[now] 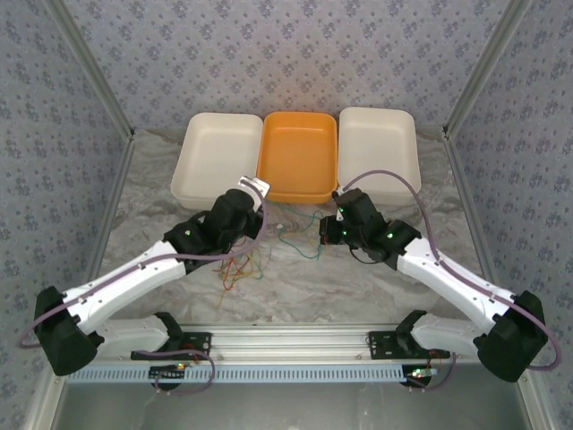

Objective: Untangle the cables

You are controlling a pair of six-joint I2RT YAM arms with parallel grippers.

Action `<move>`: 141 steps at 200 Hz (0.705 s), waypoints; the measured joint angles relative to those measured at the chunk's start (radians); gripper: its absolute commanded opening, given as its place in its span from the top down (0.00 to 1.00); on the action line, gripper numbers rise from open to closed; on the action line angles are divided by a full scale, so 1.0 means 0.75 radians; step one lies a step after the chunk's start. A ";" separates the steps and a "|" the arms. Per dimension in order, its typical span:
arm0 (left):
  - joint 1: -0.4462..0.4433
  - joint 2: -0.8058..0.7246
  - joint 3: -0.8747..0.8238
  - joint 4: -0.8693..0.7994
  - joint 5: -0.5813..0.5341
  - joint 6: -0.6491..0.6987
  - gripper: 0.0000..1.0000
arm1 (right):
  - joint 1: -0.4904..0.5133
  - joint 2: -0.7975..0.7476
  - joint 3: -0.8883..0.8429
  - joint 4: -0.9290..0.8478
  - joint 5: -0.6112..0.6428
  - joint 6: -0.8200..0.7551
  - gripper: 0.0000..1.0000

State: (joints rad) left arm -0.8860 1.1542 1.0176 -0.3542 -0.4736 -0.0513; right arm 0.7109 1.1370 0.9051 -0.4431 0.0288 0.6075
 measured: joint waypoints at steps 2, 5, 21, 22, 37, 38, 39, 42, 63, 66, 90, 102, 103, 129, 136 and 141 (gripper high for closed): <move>-0.001 0.001 0.010 -0.013 -0.006 0.000 1.00 | 0.004 0.000 0.002 0.002 0.007 -0.004 1.00; -0.001 0.003 0.023 -0.026 -0.017 0.004 1.00 | 0.010 0.000 0.003 0.005 0.015 -0.010 1.00; 0.001 0.010 0.102 -0.101 -0.059 0.019 1.00 | 0.034 0.000 0.004 0.030 0.043 -0.040 1.00; 0.001 0.011 0.109 -0.107 -0.061 0.020 1.00 | 0.036 0.000 0.004 0.031 0.045 -0.042 1.00; 0.003 0.016 0.171 -0.164 -0.089 0.023 1.00 | 0.052 -0.001 0.004 0.061 0.063 -0.066 1.00; 0.004 0.017 0.174 -0.167 -0.089 0.023 1.00 | 0.052 -0.001 0.004 0.062 0.064 -0.065 1.00; 0.004 0.017 0.176 -0.170 -0.090 0.023 1.00 | 0.053 -0.001 0.004 0.064 0.065 -0.065 1.00; 0.004 0.017 0.190 -0.186 -0.095 0.023 1.00 | 0.057 -0.001 0.004 0.072 0.068 -0.070 1.00; 0.019 0.035 0.267 -0.274 -0.115 0.023 1.00 | 0.080 -0.001 0.004 0.106 0.087 -0.089 1.00; 0.021 0.038 0.275 -0.282 -0.117 0.023 1.00 | 0.083 -0.001 0.004 0.110 0.089 -0.091 1.00; 0.036 0.060 0.328 -0.336 -0.117 0.035 1.00 | 0.117 -0.001 0.003 0.128 0.116 -0.115 1.00; 0.041 0.064 0.341 -0.352 -0.101 0.049 1.00 | 0.140 0.000 0.001 0.128 0.133 -0.137 1.00; 0.042 0.065 0.344 -0.355 -0.098 0.049 1.00 | 0.141 0.000 0.001 0.128 0.134 -0.138 1.00; 0.057 0.091 0.389 -0.401 -0.009 0.053 1.00 | 0.163 0.016 -0.002 0.120 0.148 -0.180 0.89; 0.061 0.101 0.399 -0.409 0.023 0.050 1.00 | 0.162 0.024 -0.004 0.115 0.147 -0.190 0.81; 0.062 0.109 0.406 -0.412 0.047 0.044 1.00 | 0.161 0.031 -0.007 0.111 0.145 -0.194 0.74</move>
State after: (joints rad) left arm -0.8394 1.2358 1.3220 -0.6632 -0.4381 -0.0181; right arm 0.8314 1.1599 0.8997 -0.3599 0.1375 0.4622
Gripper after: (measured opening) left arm 0.053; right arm 0.144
